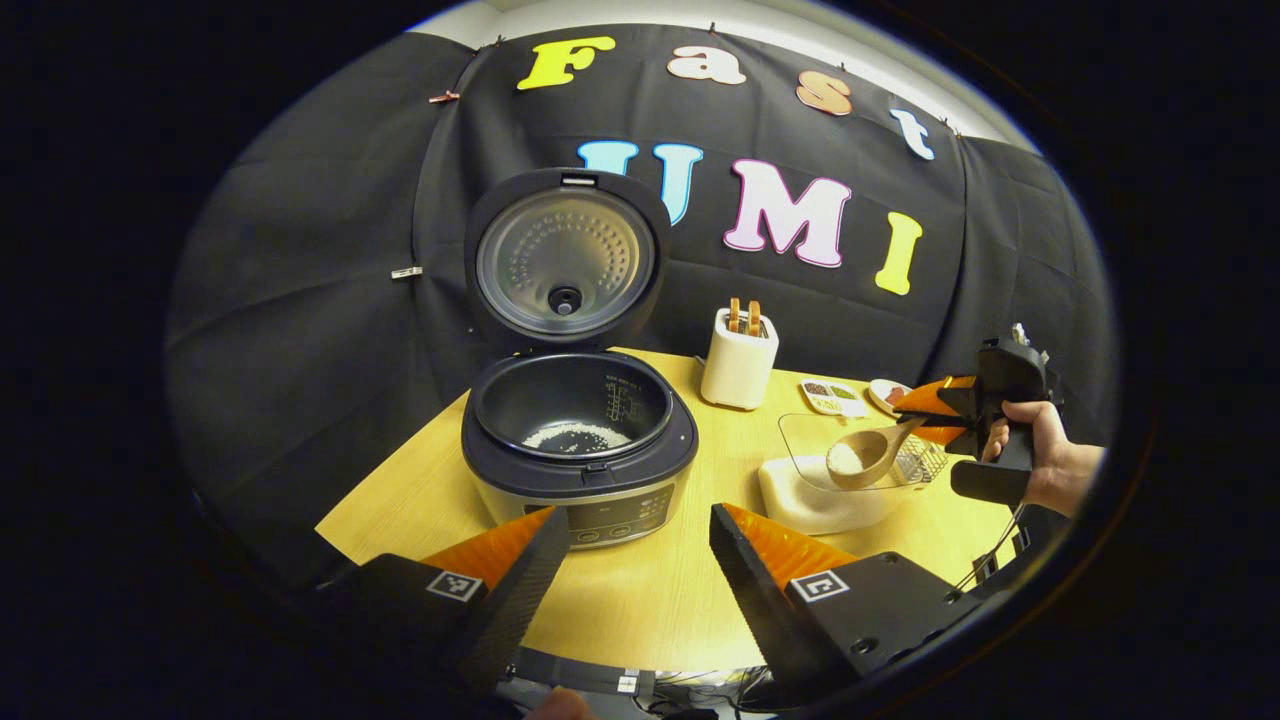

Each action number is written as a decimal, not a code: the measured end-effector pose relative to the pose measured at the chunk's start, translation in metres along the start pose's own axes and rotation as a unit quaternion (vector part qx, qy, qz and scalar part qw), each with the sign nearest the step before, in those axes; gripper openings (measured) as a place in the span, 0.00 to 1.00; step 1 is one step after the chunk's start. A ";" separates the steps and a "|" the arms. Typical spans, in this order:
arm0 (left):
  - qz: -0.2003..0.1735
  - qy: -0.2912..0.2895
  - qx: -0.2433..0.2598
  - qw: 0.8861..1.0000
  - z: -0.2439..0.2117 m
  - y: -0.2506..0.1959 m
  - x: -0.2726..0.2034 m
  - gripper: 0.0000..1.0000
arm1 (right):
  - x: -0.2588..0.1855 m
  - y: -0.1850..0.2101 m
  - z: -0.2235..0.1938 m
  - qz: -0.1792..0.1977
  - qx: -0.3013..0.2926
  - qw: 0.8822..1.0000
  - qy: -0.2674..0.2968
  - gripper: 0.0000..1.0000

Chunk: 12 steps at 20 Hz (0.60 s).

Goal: Close the left gripper, press the button to open the rice cooker; take a wooden spoon from the chopstick holder with the right hand, scoop a spoonful of rice and pour it into the rice cooker, then put the wooden spoon back into the chopstick holder.

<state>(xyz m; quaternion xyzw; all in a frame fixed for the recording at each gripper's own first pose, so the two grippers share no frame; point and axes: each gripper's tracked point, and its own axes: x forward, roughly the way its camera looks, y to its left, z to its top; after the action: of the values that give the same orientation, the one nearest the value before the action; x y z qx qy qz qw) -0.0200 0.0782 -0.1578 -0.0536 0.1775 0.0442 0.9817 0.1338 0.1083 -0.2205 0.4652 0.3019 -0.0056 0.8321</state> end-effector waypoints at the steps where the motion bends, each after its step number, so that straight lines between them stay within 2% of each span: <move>1: 0.000 -0.001 0.002 1.000 0.000 0.001 -0.001 0.96 | -0.002 0.003 0.001 0.002 0.009 1.000 0.002 0.13; 7: 0.008 -0.014 0.009 1.000 0.000 0.012 -0.012 0.96 | -0.009 0.055 0.004 0.033 0.054 0.998 0.013 0.12; 12: 0.018 -0.015 -0.027 0.999 -0.007 0.024 -0.019 0.96 | -0.006 0.119 -0.017 0.073 0.050 0.995 0.039 0.12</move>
<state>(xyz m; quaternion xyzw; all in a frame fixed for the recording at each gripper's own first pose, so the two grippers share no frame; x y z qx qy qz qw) -0.0430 0.1001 -0.1596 -0.0766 0.1625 0.0677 0.9814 0.1551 0.1877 -0.1328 0.5265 0.2986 0.0585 0.7939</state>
